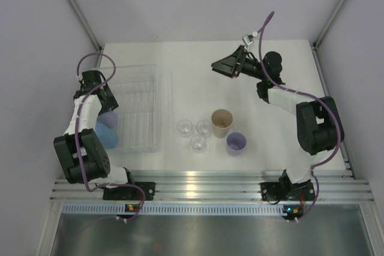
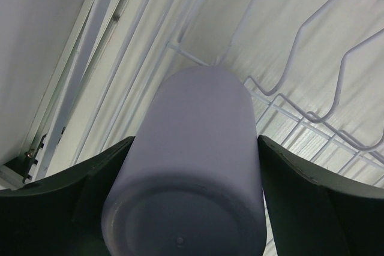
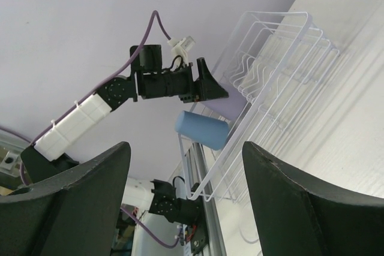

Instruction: Load the cups into the dish rack

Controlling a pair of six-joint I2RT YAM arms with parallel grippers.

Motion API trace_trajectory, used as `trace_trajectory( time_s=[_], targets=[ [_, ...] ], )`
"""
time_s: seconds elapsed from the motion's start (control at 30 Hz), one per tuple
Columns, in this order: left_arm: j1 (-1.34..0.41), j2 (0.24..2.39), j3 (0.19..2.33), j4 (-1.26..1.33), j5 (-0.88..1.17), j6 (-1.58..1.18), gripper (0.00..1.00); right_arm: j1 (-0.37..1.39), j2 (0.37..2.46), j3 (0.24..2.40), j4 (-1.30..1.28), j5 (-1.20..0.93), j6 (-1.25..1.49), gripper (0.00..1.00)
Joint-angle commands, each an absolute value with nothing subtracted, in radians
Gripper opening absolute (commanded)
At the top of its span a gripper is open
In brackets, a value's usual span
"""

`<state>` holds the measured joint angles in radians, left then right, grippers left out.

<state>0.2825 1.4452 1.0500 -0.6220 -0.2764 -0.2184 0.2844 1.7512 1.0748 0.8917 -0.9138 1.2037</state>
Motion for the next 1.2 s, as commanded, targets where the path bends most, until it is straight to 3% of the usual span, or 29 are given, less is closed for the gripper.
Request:
trace_trajectory(
  time_s=[0.0, 0.07, 0.13, 0.5, 0.6, 0.87, 1.17],
  targets=[
    [0.291, 1.436, 1.077, -0.581, -0.269, -0.232, 0.84, 0.276, 1.694, 1.095, 0.911, -0.916, 1.169, 0.76],
    [0.291, 1.433, 1.077, -0.583, -0.265, -0.232, 0.86, 0.276, 1.689, 1.092, 0.899, -0.916, 1.161, 0.76],
    [0.29, 1.427, 1.077, -0.586, -0.268, -0.232, 0.98, 0.275, 1.678, 1.092, 0.881, -0.917, 1.147, 0.76],
    [0.29, 1.364, 1.109, -0.629, -0.282, -0.227, 0.98, 0.275, 1.635, 1.074, 0.808, -0.91, 1.086, 0.76],
    [0.291, 1.322, 1.115, -0.63, -0.296, -0.222, 0.98, 0.275, 1.612, 1.081, 0.686, -0.904, 0.988, 0.76],
    [0.291, 1.25, 1.157, -0.658, -0.363, -0.227, 0.98, 0.281, 1.496, 1.183, -0.046, -0.802, 0.458, 0.77],
    [0.291, 1.149, 1.242, -0.661, -0.276, -0.282, 0.98, 0.287, 1.345, 1.115, -0.325, -0.605, 0.264, 0.77]
  ],
)
